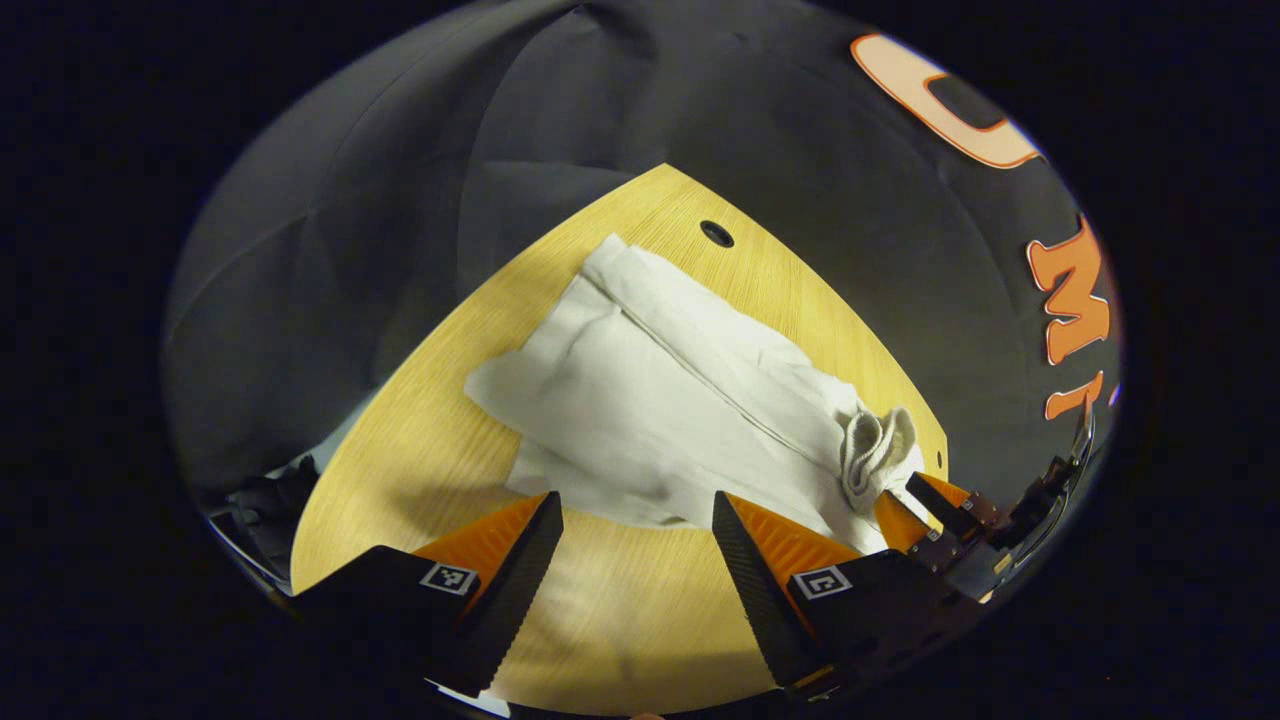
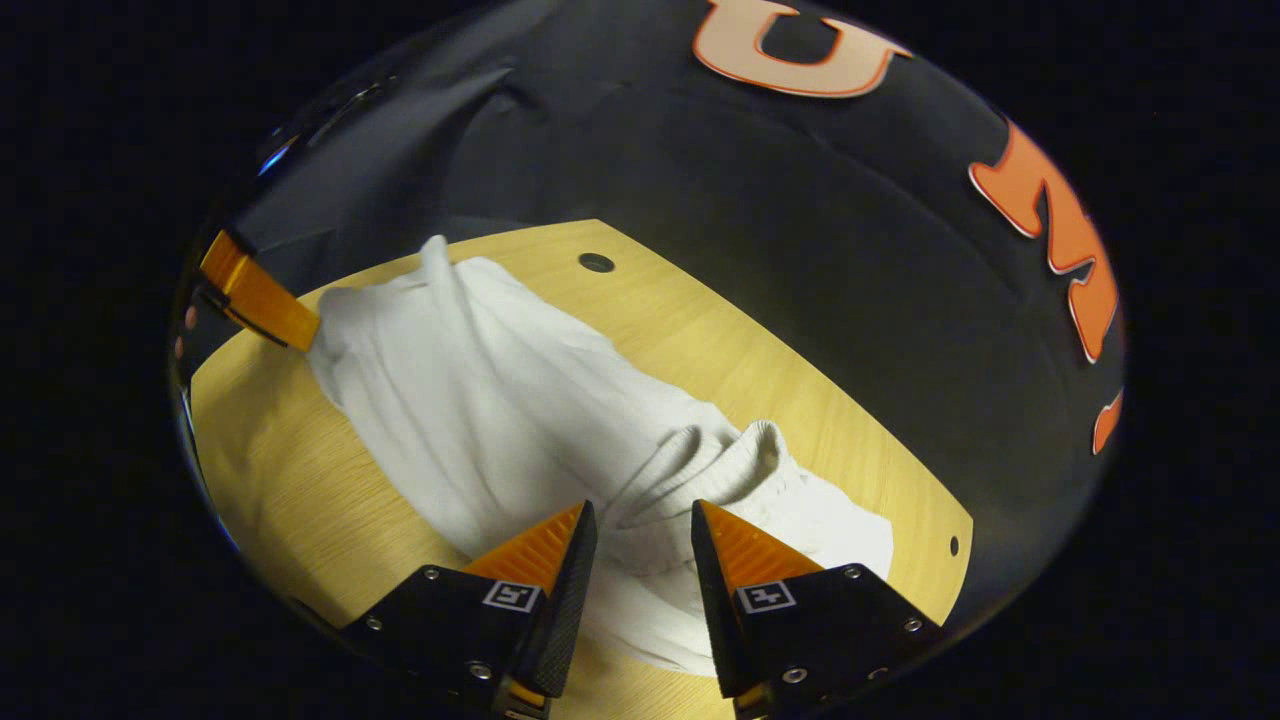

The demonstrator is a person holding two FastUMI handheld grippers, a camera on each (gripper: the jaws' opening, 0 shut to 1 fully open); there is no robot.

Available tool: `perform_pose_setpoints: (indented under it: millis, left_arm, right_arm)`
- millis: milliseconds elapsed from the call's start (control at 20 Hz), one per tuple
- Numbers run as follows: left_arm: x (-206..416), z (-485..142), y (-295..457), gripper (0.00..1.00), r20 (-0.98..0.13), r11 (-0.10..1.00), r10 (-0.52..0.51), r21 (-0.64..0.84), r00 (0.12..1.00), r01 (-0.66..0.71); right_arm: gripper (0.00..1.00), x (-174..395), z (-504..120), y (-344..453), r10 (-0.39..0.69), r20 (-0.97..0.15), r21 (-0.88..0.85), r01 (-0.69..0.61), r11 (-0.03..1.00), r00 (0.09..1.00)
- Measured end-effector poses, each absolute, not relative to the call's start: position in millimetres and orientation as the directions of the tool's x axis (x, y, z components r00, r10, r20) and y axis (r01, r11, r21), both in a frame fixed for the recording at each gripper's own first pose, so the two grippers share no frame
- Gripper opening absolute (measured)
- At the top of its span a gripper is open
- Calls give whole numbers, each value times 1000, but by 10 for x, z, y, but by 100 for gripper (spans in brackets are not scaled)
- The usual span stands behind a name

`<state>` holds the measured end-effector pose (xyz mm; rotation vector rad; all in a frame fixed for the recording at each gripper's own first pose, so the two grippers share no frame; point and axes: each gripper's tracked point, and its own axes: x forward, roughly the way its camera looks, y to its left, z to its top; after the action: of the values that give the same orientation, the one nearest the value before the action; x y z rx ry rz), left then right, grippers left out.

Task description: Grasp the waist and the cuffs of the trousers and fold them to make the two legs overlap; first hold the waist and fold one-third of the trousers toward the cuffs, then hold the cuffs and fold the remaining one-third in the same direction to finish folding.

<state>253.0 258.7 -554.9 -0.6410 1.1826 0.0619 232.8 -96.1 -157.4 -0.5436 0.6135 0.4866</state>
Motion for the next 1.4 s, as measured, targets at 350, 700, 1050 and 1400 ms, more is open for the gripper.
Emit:
perform_pose_setpoints:
  millis: [350, 700, 1050, 1400]
  left_arm:
    - [2426, -5810, 2363, 95, -832, 643, -388, -552, 396, -530]
    - [2712, -5816, 2484, 94, -735, 484, -379, -675, 562, -557]
    - [3136, -5886, 2403, 86, -701, 495, -354, -702, 619, -512]
    - [3288, -6114, 2462, 34, -745, 515, -318, -655, 587, -552]
  right_arm:
    - [69, 2256, -1398, -1195, 254, -647, -263, -523, 811, 719]
    - [73, 2359, -1254, -1733, 168, -629, -260, -409, 875, 759]
    - [74, 2160, -1220, -2383, 65, -635, -228, -267, 936, 770]
    - [73, 1800, -1314, -3040, -42, -666, -203, -126, 971, 745]
